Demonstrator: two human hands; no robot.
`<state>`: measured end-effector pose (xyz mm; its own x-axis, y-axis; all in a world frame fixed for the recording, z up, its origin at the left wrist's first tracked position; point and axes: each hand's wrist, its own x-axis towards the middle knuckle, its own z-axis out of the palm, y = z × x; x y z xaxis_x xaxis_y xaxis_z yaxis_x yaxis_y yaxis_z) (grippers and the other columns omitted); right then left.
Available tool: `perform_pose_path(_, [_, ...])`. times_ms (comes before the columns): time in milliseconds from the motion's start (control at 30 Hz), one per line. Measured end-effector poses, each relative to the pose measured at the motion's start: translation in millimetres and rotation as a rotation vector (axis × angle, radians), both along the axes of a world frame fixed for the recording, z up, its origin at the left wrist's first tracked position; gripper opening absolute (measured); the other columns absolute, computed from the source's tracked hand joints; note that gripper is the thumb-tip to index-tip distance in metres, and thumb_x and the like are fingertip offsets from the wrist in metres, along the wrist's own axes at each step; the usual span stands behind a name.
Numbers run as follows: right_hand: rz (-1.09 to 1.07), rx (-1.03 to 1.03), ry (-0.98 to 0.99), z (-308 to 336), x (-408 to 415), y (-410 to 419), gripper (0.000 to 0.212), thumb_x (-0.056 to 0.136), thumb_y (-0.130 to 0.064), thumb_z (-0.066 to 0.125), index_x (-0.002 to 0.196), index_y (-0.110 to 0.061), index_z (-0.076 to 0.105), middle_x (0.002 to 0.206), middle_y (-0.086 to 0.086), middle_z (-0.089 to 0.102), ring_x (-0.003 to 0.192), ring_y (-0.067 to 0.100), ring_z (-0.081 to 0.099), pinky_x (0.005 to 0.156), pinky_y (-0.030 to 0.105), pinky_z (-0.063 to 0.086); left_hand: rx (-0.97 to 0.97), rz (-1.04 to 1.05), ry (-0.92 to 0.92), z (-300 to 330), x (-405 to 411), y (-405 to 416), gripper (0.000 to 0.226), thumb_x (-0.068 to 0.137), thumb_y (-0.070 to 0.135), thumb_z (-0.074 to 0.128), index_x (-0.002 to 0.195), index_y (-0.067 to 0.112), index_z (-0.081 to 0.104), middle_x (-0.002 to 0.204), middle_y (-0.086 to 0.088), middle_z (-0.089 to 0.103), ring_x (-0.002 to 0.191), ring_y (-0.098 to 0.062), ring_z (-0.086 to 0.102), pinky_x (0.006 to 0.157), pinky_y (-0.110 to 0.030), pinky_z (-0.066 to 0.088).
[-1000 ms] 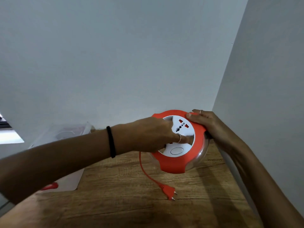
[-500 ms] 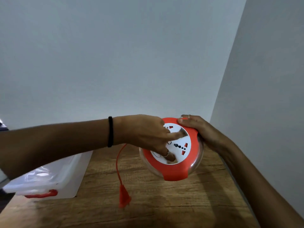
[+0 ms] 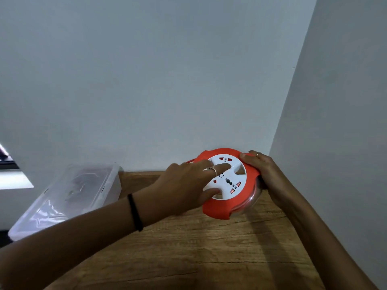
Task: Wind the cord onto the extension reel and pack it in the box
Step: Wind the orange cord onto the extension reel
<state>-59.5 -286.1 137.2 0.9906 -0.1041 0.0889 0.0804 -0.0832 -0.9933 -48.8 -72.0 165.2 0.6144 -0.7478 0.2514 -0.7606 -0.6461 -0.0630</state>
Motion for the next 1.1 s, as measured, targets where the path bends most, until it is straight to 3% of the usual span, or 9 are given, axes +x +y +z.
perform_pose_path(167, [0.011, -0.013, -0.012, -1, -2, 4, 0.022, 0.091, -0.033, 0.059, 0.075, -0.018, 0.059, 0.065, -0.002, 0.062, 0.059, 0.013, 0.06, 0.056, 0.023, 0.046, 0.073, -0.053, -0.002, -3, 6, -9, 0.062, 0.092, 0.046, 0.048, 0.145, 0.052, 0.015, 0.124, 0.001, 0.055, 0.103, -0.024, 0.059, 0.074, -0.033, 0.049])
perform_pose_path(400, [0.017, -0.051, -0.046, 2, -5, 4, 0.026, 0.09, -0.034, 0.061, 0.081, -0.009, 0.057, 0.067, 0.002, 0.058, 0.057, 0.011, 0.058, 0.051, 0.02, 0.045, 0.129, -0.051, -0.025, 1, 8, -22, 0.066, 0.091, 0.025, 0.056, 0.147, 0.038, 0.026, 0.124, -0.008, 0.056, 0.11, -0.024, 0.053, 0.072, -0.027, 0.037])
perform_pose_path(500, [0.063, -0.088, -0.092, 5, -8, -1, 0.051, 0.084, -0.043, 0.06, 0.091, 0.007, 0.054, 0.074, 0.012, 0.057, 0.062, 0.018, 0.059, 0.055, 0.024, 0.046, 0.188, -0.196, -0.127, 7, 4, -21, 0.067, 0.077, 0.013, 0.07, 0.138, 0.028, 0.049, 0.098, -0.016, 0.066, 0.083, -0.027, 0.063, 0.055, -0.026, 0.038])
perform_pose_path(567, [0.097, -0.141, -0.108, 10, -9, -4, 0.054, 0.081, -0.046, 0.057, 0.094, 0.007, 0.055, 0.076, 0.013, 0.06, 0.064, 0.021, 0.061, 0.059, 0.027, 0.049, 0.264, -0.361, -0.36, 15, 8, -15, 0.069, 0.057, 0.018, 0.086, 0.122, 0.029, 0.065, 0.08, -0.011, 0.069, 0.057, -0.02, 0.063, 0.04, -0.021, 0.037])
perform_pose_path(667, [0.172, -0.164, -0.089, 16, -8, -8, 0.038, 0.082, -0.044, 0.058, 0.083, -0.006, 0.063, 0.069, 0.007, 0.061, 0.06, 0.019, 0.061, 0.057, 0.026, 0.048, 0.539, -0.455, -0.446, 31, 8, -14, 0.077, 0.066, 0.026, 0.084, 0.135, 0.036, 0.05, 0.107, -0.025, 0.064, 0.068, -0.027, 0.068, 0.05, -0.03, 0.054])
perform_pose_path(733, [0.24, -0.172, -0.072, 18, -9, -9, 0.025, 0.083, -0.041, 0.058, 0.07, -0.02, 0.061, 0.064, 0.002, 0.057, 0.058, 0.018, 0.057, 0.055, 0.026, 0.044, 0.749, -0.446, -0.332, 31, 8, -18, 0.084, 0.079, 0.03, 0.074, 0.145, 0.04, 0.024, 0.137, -0.039, 0.032, 0.082, -0.042, 0.065, 0.066, -0.044, 0.058])
perform_pose_path(800, [0.299, -0.17, -0.051, 13, -9, -9, 0.024, 0.085, -0.039, 0.059, 0.071, -0.019, 0.059, 0.065, 0.003, 0.055, 0.059, 0.019, 0.055, 0.057, 0.029, 0.043, 0.813, -0.516, -0.305, 32, 5, -21, 0.085, 0.078, 0.038, 0.073, 0.145, 0.04, 0.02, 0.143, -0.042, 0.015, 0.076, -0.044, 0.064, 0.064, -0.046, 0.057])
perform_pose_path(933, [0.238, -0.127, -0.035, -1, -8, -5, 0.035, 0.08, -0.05, 0.063, 0.076, -0.015, 0.058, 0.071, 0.01, 0.054, 0.065, 0.025, 0.054, 0.066, 0.038, 0.039, 0.795, -0.589, -0.379, 31, 10, -15, 0.067, 0.091, 0.017, 0.056, 0.145, 0.04, 0.024, 0.147, -0.035, 0.019, 0.065, -0.033, 0.058, 0.065, -0.042, 0.056])
perform_pose_path(1100, [0.121, -0.077, -0.037, -6, -7, -1, 0.042, 0.079, -0.053, 0.063, 0.079, -0.011, 0.059, 0.072, 0.011, 0.053, 0.065, 0.024, 0.054, 0.065, 0.036, 0.04, 0.59, -0.54, -0.38, 25, 17, -3, 0.071, 0.073, 0.008, 0.074, 0.133, 0.036, 0.048, 0.144, -0.025, 0.04, 0.067, -0.036, 0.065, 0.055, -0.038, 0.055])
